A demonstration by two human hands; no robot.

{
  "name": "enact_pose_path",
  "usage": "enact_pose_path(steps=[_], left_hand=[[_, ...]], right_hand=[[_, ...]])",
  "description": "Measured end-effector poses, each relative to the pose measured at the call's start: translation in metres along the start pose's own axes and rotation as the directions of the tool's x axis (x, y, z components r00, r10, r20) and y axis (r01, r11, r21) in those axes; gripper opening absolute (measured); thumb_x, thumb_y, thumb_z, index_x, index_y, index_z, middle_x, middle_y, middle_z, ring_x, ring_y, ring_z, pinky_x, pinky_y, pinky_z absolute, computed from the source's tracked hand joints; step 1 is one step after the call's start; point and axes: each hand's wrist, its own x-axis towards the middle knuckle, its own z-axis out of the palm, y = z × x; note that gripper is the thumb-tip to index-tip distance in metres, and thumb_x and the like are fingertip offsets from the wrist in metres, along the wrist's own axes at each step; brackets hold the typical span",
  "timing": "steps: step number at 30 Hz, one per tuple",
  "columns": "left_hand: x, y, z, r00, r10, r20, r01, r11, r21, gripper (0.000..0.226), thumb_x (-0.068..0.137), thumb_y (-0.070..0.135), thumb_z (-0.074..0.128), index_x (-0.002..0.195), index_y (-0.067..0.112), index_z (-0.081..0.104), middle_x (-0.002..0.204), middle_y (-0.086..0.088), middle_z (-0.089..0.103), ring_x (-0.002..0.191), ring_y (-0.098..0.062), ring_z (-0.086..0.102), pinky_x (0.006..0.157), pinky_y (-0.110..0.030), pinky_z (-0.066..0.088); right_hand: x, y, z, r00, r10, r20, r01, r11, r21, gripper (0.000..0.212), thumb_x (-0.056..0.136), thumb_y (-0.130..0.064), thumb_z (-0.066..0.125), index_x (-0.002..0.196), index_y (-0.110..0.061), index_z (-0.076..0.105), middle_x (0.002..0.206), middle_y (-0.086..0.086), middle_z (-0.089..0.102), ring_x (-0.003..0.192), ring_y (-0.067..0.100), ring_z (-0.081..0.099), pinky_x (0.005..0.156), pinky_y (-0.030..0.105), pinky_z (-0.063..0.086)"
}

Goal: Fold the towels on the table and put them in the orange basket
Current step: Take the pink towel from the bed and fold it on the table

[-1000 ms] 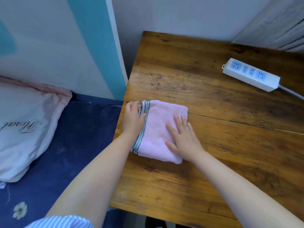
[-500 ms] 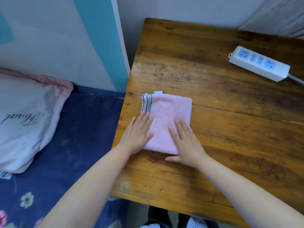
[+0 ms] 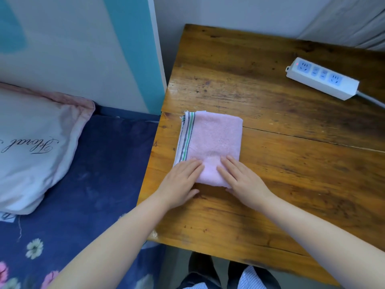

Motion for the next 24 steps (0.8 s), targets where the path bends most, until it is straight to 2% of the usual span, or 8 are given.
enact_pose_path(steps=[3, 6, 10, 15, 18, 20, 22, 24], left_hand=[[0.005, 0.001, -0.007, 0.997, -0.027, -0.073, 0.026, 1.0, -0.009, 0.068, 0.054, 0.005, 0.083, 0.117, -0.003, 0.06, 0.121, -0.02, 0.062, 0.11, -0.034, 0.061, 0.09, -0.042, 0.05], [0.004, 0.003, -0.012, 0.984, 0.012, -0.176, -0.005, 0.999, 0.037, 0.063, 0.034, 0.0, 0.088, 0.095, -0.002, 0.071, 0.097, -0.014, 0.073, 0.086, -0.026, 0.072, 0.067, -0.033, 0.058], [0.001, 0.009, -0.017, 0.956, -0.015, -0.292, 0.004, 0.999, -0.04, 0.043, 0.041, -0.008, 0.086, 0.081, -0.003, 0.072, 0.077, -0.014, 0.073, 0.068, -0.025, 0.072, 0.054, -0.028, 0.058], [-0.004, 0.021, -0.024, 0.896, -0.103, -0.432, 0.047, 0.989, -0.14, 0.031, 0.052, -0.003, 0.083, 0.081, -0.004, 0.07, 0.07, -0.014, 0.071, 0.06, -0.026, 0.069, 0.048, -0.025, 0.054], [-0.008, 0.035, -0.038, 0.861, -0.187, -0.473, 0.099, 0.974, -0.204, 0.022, 0.073, 0.014, 0.058, 0.082, -0.002, 0.069, 0.067, -0.012, 0.069, 0.057, -0.024, 0.067, 0.045, -0.021, 0.048], [-0.015, 0.046, -0.05, 0.83, -0.248, -0.5, 0.132, 0.958, -0.255, 0.027, 0.075, 0.016, 0.047, 0.079, -0.001, 0.067, 0.062, -0.012, 0.066, 0.054, -0.025, 0.064, 0.044, -0.022, 0.043], [-0.028, 0.057, -0.061, 0.823, -0.302, -0.481, 0.152, 0.933, -0.327, 0.006, 0.073, 0.007, 0.055, 0.069, 0.006, 0.059, 0.058, -0.013, 0.06, 0.052, -0.029, 0.057, 0.044, -0.022, 0.032], [-0.049, 0.065, -0.065, 0.824, -0.366, -0.432, 0.23, 0.914, -0.334, 0.006, 0.077, 0.002, 0.058, 0.074, 0.008, 0.057, 0.065, -0.014, 0.058, 0.062, -0.03, 0.055, 0.051, -0.02, 0.023]], right_hand=[[0.008, 0.002, -0.012, 0.999, -0.031, -0.02, 0.031, 0.999, -0.008, 0.058, 0.036, -0.003, 0.09, 0.09, 0.004, 0.072, 0.093, 0.022, 0.072, 0.084, 0.034, 0.071, 0.064, 0.039, 0.058], [0.013, 0.004, -0.027, 0.998, -0.003, 0.07, -0.004, 0.995, 0.096, 0.056, 0.039, -0.005, 0.089, 0.091, 0.006, 0.07, 0.093, 0.022, 0.072, 0.083, 0.035, 0.071, 0.057, 0.036, 0.058], [0.017, 0.017, -0.042, 0.974, 0.084, 0.209, -0.149, 0.936, 0.318, 0.046, 0.081, -0.007, 0.057, 0.127, -0.002, 0.05, 0.129, 0.015, 0.055, 0.116, 0.032, 0.053, 0.089, 0.041, 0.047], [0.008, 0.036, -0.063, 0.972, 0.071, 0.223, -0.166, 0.882, 0.441, 0.055, 0.079, -0.005, 0.06, 0.131, -0.007, 0.046, 0.135, 0.01, 0.051, 0.124, 0.026, 0.048, 0.095, 0.017, 0.031], [0.0, 0.035, -0.081, 0.987, -0.057, 0.15, 0.008, 0.951, 0.309, 0.079, 0.062, -0.009, 0.081, 0.132, 0.0, 0.044, 0.135, 0.018, 0.049, 0.128, 0.034, 0.044, 0.106, 0.034, 0.031], [-0.005, 0.026, -0.093, 0.993, -0.103, 0.059, 0.094, 0.986, 0.136, 0.089, 0.042, -0.018, 0.092, 0.118, 0.007, 0.055, 0.116, 0.024, 0.062, 0.107, 0.04, 0.06, 0.09, 0.05, 0.048], [-0.003, 0.017, -0.104, 0.984, -0.138, -0.11, 0.15, 0.982, 0.113, 0.072, 0.035, -0.014, 0.093, 0.098, 0.009, 0.065, 0.091, 0.024, 0.069, 0.08, 0.039, 0.068, 0.069, 0.046, 0.055], [0.001, 0.006, -0.117, 0.973, -0.184, -0.139, 0.206, 0.965, 0.165, 0.05, 0.042, -0.003, 0.089, 0.086, 0.006, 0.067, 0.079, 0.02, 0.069, 0.066, 0.035, 0.068, 0.054, 0.037, 0.054]])
